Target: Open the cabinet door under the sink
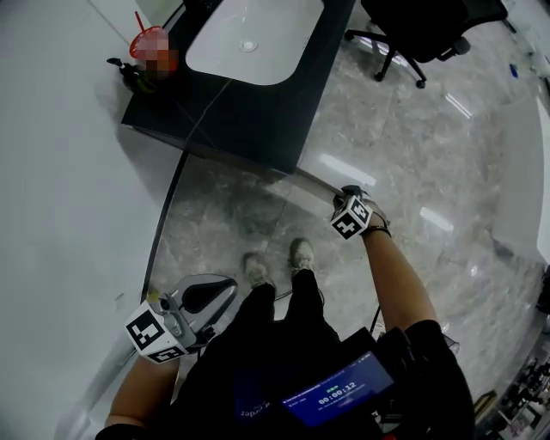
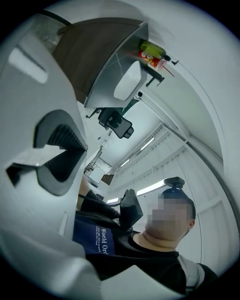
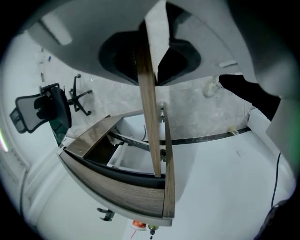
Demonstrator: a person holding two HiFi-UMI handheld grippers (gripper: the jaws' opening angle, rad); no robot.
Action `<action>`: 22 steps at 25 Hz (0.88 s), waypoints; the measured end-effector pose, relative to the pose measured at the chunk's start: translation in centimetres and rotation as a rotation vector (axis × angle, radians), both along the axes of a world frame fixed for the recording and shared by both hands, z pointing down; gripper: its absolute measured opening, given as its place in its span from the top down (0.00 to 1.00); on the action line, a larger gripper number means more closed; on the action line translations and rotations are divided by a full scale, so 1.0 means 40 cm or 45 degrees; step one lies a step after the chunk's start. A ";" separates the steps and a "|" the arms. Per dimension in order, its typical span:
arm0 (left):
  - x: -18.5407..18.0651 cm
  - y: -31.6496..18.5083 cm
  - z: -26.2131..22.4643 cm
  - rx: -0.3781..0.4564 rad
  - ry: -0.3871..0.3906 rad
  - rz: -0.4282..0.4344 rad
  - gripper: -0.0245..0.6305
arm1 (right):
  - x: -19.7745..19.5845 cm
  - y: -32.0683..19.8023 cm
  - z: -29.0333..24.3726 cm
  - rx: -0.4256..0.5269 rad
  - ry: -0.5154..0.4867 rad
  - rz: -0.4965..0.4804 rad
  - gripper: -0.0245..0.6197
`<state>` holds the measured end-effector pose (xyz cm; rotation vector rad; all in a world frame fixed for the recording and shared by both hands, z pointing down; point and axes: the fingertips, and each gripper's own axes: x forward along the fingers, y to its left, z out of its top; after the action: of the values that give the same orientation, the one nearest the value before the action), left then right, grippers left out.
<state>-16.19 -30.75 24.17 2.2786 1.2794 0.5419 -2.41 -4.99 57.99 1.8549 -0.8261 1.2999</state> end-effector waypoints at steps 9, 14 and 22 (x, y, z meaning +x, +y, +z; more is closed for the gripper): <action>0.063 0.027 -0.174 -0.019 0.155 0.145 0.96 | -0.027 0.063 -0.327 0.222 0.257 0.243 0.79; 0.056 0.057 -0.271 -0.033 0.201 0.211 0.96 | -0.097 0.038 -0.602 0.560 0.381 0.394 0.79; 0.058 0.208 -0.453 -0.029 0.370 0.237 0.96 | -0.175 0.121 -1.002 0.980 0.650 0.406 0.81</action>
<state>-13.88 -22.42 6.05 2.2941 1.6395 0.2602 -9.41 -0.15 17.91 2.8583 -0.8249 0.6236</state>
